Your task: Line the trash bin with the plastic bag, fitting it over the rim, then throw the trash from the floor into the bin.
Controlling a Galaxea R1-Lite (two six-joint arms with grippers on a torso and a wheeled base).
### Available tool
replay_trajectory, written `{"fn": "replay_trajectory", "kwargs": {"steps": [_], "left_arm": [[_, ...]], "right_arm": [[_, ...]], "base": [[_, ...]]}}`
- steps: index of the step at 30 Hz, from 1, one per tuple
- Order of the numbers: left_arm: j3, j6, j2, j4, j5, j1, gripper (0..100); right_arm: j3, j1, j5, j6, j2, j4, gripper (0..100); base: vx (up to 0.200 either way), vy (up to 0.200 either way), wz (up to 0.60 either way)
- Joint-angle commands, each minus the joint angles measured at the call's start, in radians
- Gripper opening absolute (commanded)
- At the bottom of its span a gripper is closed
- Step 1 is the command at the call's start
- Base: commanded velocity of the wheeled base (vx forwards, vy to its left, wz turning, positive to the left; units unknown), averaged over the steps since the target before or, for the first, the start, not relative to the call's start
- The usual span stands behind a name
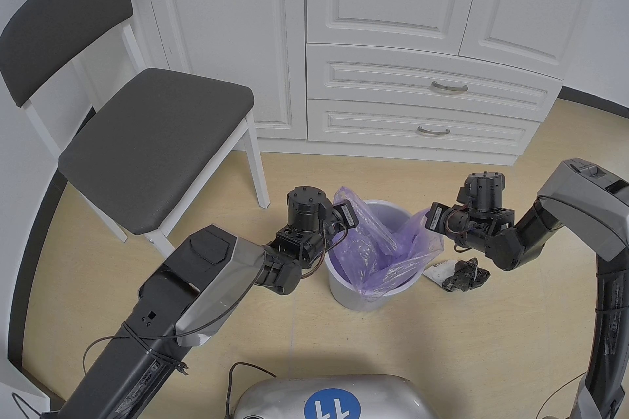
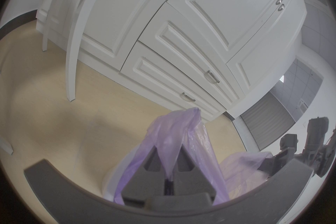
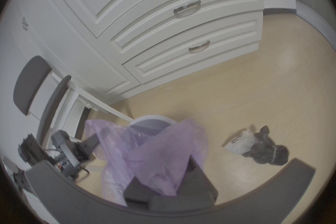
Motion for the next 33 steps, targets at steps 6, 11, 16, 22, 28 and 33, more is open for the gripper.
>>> {"fn": "replay_trajectory", "kwargs": {"steps": [6, 11, 16, 22, 28, 33], "left_arm": [[0.510, 0.182, -0.319, -0.062, -0.175, 0.093, 0], [0.622, 0.437, -0.329, -0.085, -0.185, 0.149, 0], [0.636, 0.474, -0.326, -0.085, -0.183, 0.159, 0], [0.654, 0.560, -0.322, -0.072, -0.185, 0.192, 0], [0.660, 0.577, -0.323, -0.046, -0.189, 0.206, 0], [0.680, 0.577, -0.328, 0.004, -0.255, 0.209, 0]], "right_arm": [[0.175, -0.118, -0.014, -0.341, -0.091, -0.006, 0], [0.221, -0.153, -0.014, -0.473, -0.096, -0.006, 0], [0.241, -0.173, -0.015, -0.522, -0.088, -0.008, 0], [0.271, -0.216, -0.014, -0.622, -0.081, -0.008, 0], [0.296, -0.210, -0.011, -0.660, -0.071, -0.008, 0], [0.322, -0.200, 0.000, -0.670, -0.073, -0.005, 0]], "base": [[0.000, 0.000, 0.00], [0.000, 0.000, 0.00], [0.000, 0.000, 0.00], [0.000, 0.000, 0.00], [0.000, 0.000, 0.00], [0.000, 0.000, 0.00]]}}
